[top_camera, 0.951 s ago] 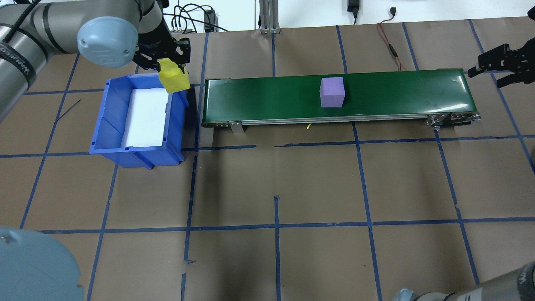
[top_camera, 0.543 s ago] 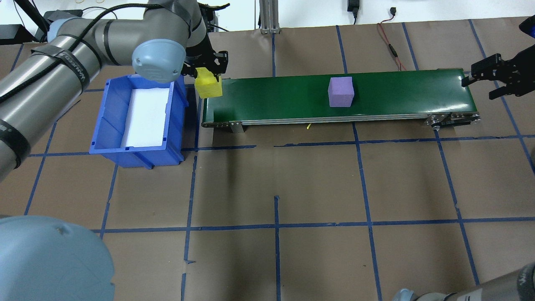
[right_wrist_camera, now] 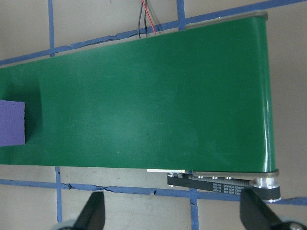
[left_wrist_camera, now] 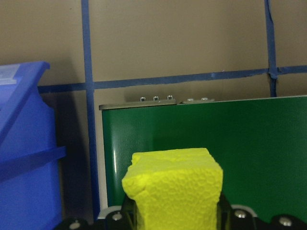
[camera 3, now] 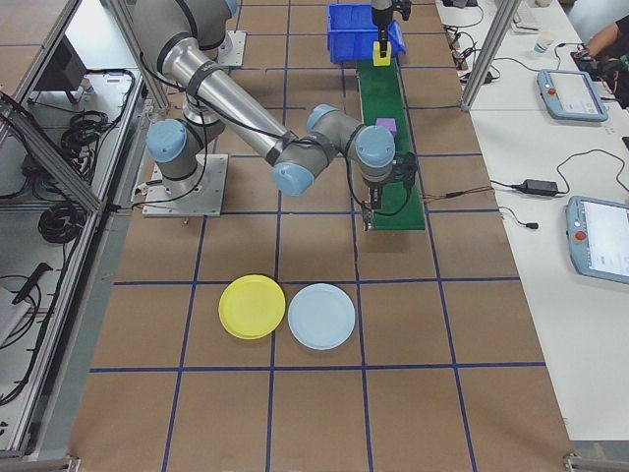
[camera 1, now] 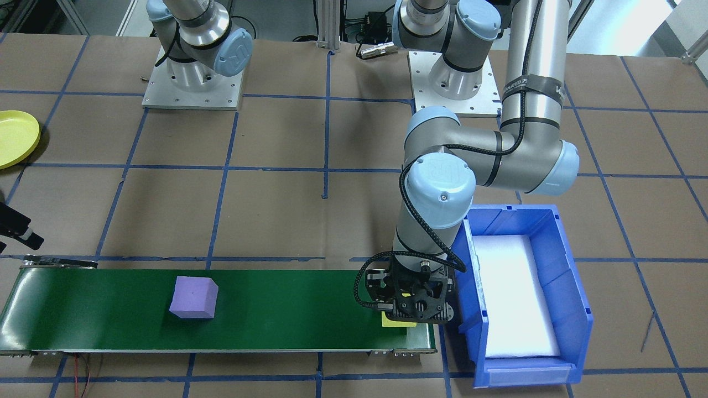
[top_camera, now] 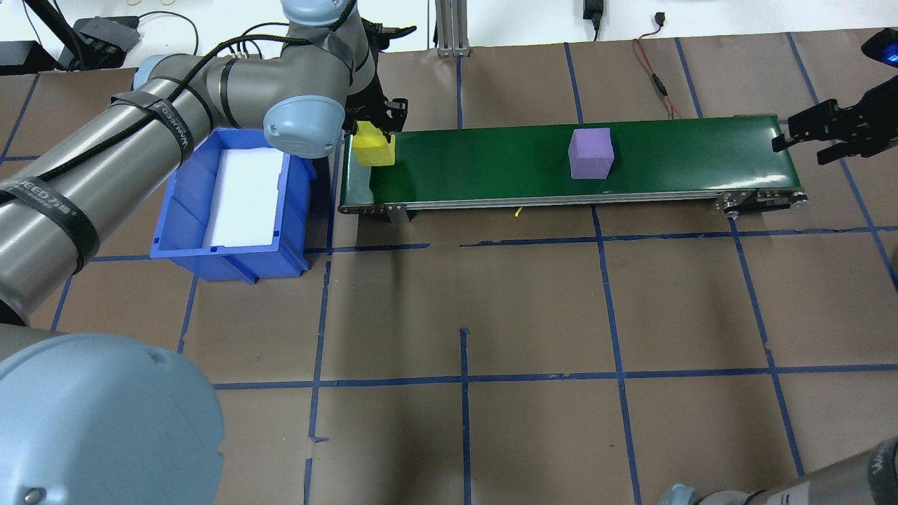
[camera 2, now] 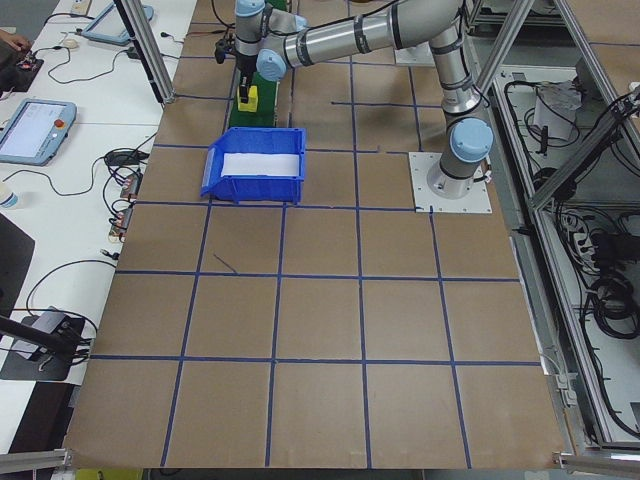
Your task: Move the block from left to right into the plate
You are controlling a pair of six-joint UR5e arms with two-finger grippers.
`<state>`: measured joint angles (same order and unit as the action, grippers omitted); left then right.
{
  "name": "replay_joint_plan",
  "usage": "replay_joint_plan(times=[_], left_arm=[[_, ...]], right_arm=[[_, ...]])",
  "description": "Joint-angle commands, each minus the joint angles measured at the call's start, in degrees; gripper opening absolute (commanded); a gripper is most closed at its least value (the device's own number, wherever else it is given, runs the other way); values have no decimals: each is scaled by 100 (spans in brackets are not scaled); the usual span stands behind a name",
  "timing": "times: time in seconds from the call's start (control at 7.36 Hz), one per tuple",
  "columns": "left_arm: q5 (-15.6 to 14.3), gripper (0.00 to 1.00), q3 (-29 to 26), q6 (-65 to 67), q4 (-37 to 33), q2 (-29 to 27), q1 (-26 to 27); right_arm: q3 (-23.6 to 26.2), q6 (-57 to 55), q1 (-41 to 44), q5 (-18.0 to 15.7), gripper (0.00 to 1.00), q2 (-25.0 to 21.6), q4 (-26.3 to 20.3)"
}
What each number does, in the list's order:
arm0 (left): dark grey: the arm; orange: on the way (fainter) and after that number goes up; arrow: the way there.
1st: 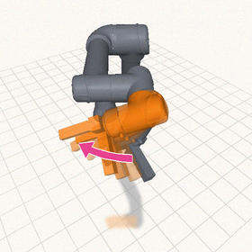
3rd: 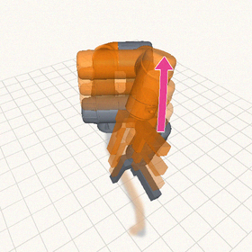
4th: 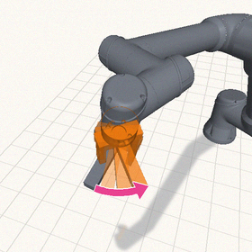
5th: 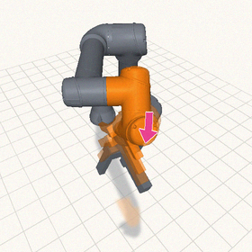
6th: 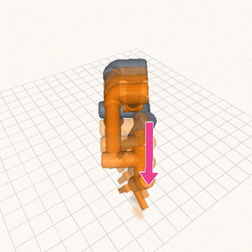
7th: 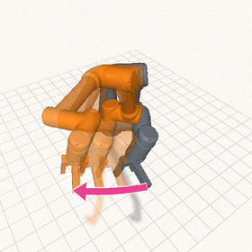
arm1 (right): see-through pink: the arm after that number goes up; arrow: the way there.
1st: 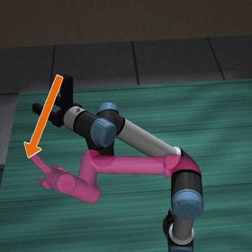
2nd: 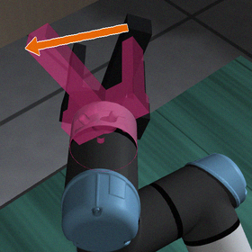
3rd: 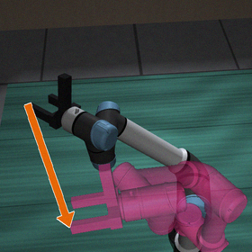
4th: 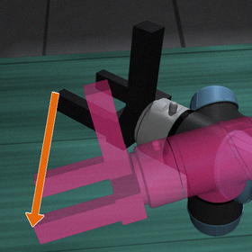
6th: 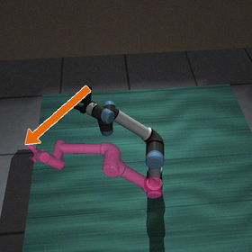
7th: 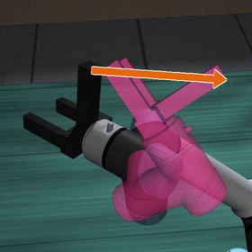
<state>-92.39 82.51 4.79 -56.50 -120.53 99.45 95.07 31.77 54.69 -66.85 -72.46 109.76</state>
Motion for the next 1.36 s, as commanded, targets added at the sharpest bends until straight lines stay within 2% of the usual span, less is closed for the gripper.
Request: replay_joint_plan(times=[0.0,0.14,0.27,0.54,0.68,0.82,1.09,1.22], left_arm=[[-7,32,211,-13,103,-58,65],[1,54,396,-5,373,-58,100],[-16,100,432,-48,507,-32,101],[-42,100,345,-84,482,99,101],[-34,100,301,-75,482,326,66],[-86,100,301,-66,-58,790,39],[-34,100,493,-75,-1707,1826,-756],[-86,100,538,-66,-2446,2362,-926]], right_arm=[[-669,-74,7,40,100,519,-76],[-1144,-118,33,58,100,801,-216],[-1479,-144,146,66,100,1074,-305],[-1518,-275,471,67,100,1208,-297],[-1509,-468,647,197,100,1199,-306],[-1474,-792,848,277,100,1191,-297],[-1395,-1695,1445,269,100,1164,-218],[-1377,-2066,1622,243,100,1164,-183]])
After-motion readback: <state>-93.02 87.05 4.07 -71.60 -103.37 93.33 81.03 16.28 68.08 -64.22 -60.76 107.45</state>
